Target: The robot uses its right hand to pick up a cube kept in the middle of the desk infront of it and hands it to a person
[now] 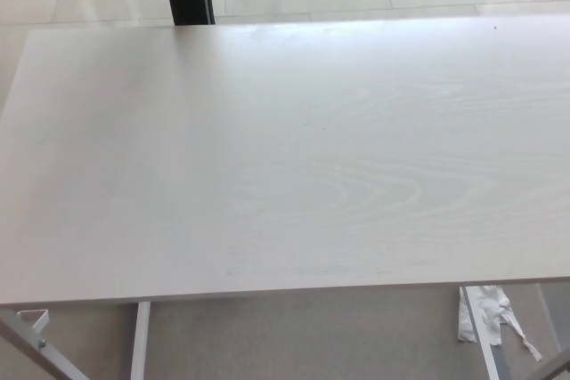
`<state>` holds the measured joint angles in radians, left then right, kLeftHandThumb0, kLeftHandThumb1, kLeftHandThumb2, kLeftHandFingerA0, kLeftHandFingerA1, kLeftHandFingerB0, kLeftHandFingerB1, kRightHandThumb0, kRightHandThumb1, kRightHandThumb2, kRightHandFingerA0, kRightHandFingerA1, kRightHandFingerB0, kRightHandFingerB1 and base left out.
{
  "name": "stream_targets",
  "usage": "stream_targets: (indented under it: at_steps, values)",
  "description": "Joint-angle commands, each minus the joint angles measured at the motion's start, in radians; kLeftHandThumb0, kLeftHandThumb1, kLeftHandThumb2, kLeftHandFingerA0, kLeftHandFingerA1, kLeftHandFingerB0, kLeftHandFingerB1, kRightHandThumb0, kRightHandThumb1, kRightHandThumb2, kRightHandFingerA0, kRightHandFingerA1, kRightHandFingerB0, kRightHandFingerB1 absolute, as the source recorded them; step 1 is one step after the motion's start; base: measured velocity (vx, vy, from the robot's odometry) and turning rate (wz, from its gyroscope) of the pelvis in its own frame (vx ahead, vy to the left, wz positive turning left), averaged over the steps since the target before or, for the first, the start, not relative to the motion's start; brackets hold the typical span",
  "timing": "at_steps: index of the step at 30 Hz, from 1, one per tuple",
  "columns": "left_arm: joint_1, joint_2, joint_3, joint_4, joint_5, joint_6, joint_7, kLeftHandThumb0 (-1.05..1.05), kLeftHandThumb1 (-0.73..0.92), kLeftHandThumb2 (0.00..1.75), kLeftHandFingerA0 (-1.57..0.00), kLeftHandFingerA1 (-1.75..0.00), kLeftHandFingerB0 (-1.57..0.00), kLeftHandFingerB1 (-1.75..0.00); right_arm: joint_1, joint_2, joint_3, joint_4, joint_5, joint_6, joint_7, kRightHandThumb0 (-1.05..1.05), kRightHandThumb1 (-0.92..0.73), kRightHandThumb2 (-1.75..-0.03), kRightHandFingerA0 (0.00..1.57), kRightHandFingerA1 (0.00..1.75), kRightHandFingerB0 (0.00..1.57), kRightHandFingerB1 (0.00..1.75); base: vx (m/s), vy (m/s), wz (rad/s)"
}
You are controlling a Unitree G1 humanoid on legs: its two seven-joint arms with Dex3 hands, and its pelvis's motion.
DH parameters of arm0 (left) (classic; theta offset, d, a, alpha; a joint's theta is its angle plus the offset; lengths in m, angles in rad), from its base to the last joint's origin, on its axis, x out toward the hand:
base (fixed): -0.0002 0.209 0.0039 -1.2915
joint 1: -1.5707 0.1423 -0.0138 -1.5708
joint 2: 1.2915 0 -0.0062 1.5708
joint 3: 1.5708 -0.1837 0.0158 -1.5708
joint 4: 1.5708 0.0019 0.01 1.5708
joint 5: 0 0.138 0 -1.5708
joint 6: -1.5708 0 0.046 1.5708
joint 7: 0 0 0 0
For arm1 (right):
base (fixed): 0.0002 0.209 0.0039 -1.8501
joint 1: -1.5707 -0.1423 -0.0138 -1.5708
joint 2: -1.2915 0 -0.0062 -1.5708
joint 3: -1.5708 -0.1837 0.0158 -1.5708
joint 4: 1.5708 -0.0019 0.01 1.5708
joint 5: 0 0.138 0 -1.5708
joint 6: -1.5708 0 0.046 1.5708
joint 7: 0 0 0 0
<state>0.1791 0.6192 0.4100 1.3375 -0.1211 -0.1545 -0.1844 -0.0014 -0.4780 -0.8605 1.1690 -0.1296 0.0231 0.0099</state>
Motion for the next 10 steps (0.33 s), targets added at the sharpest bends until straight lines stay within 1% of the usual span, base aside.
stream_targets:
  at_steps: [1,3,4,10]
  values:
    - [-0.013,0.023,-0.013,-0.009,0.018,-0.007,0.019,-0.48,0.64,0.59,-0.57,-0.52,-0.54,-0.42,0.072,-0.104,0.317,0.056,-0.156,-0.231,0.159,-0.52,-0.44,-0.80,0.58,0.60,0.40,0.50,0.00,0.000,0.00]
    - [-0.013,0.023,-0.016,-0.011,0.017,-0.005,0.009,-0.47,0.63,0.59,-0.57,-0.51,-0.53,-0.42,0.077,-0.112,0.339,0.063,-0.132,-0.238,0.160,-0.52,-0.44,-0.80,0.58,0.60,0.40,0.50,0.00,0.000,0.00]
    - [-0.012,0.025,-0.020,-0.013,0.020,-0.005,0.009,-0.43,0.66,0.60,-0.55,-0.46,-0.50,-0.40,0.078,-0.114,0.346,0.065,-0.125,-0.240,0.159,-0.52,-0.44,-0.80,0.58,0.60,0.40,0.50,0.00,0.000,0.00]
    - [-0.002,0.036,-0.043,-0.023,0.030,-0.007,0.003,-0.40,0.69,0.60,-0.52,-0.43,-0.46,-0.38,0.086,-0.125,0.415,0.085,-0.066,-0.258,0.150,-0.52,-0.44,-0.80,0.58,0.60,0.40,0.50,0.00,0.000,0.00]
